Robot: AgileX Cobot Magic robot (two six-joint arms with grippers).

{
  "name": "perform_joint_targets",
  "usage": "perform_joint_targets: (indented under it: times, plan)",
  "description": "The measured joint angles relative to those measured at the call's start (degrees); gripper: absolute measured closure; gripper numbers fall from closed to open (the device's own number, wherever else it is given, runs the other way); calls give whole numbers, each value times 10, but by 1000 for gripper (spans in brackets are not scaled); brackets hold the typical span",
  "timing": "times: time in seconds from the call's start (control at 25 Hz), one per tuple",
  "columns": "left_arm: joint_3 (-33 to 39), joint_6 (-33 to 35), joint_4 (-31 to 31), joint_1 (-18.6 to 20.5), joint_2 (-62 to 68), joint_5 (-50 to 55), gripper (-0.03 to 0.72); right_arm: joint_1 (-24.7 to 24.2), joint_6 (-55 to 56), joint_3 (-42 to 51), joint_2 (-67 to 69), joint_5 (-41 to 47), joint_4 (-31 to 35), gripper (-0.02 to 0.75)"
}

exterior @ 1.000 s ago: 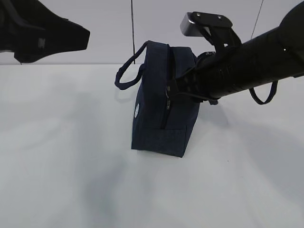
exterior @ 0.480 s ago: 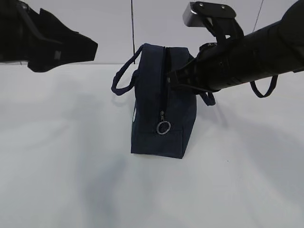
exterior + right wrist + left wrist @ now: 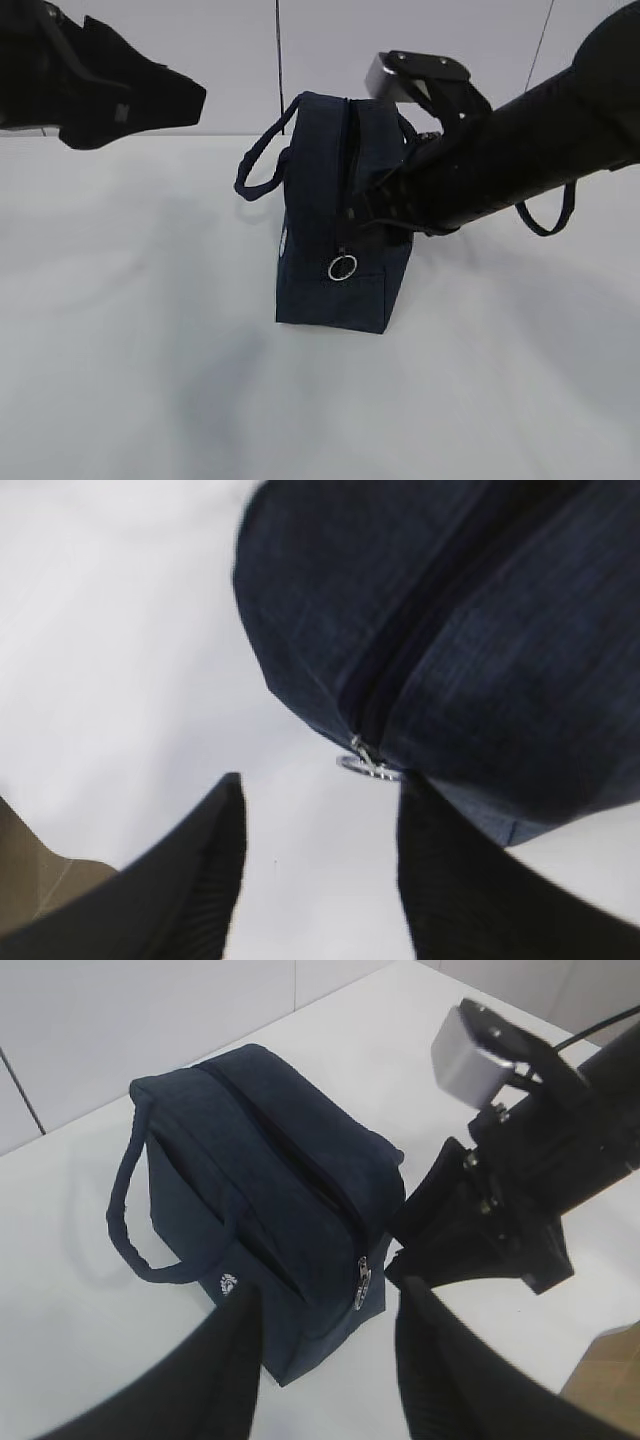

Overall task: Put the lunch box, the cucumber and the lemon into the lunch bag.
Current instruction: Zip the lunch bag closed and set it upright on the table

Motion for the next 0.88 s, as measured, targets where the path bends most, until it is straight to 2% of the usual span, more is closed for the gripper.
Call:
perform_joint_targets:
  times: [0.08,0.2,0.44,0.88]
  plan:
    - [0,0,0,0,0,0,370,0,9,0,19,3,10,333]
    - [0,0,1,0,0,0,370,0,13,0,51,4,36,305]
    - [0,0,13,0,0,-2,370,0,15,0,100,-15,71,298]
    - [0,0,22,0,0,-7,370,0,16,0,105,-70,113,302]
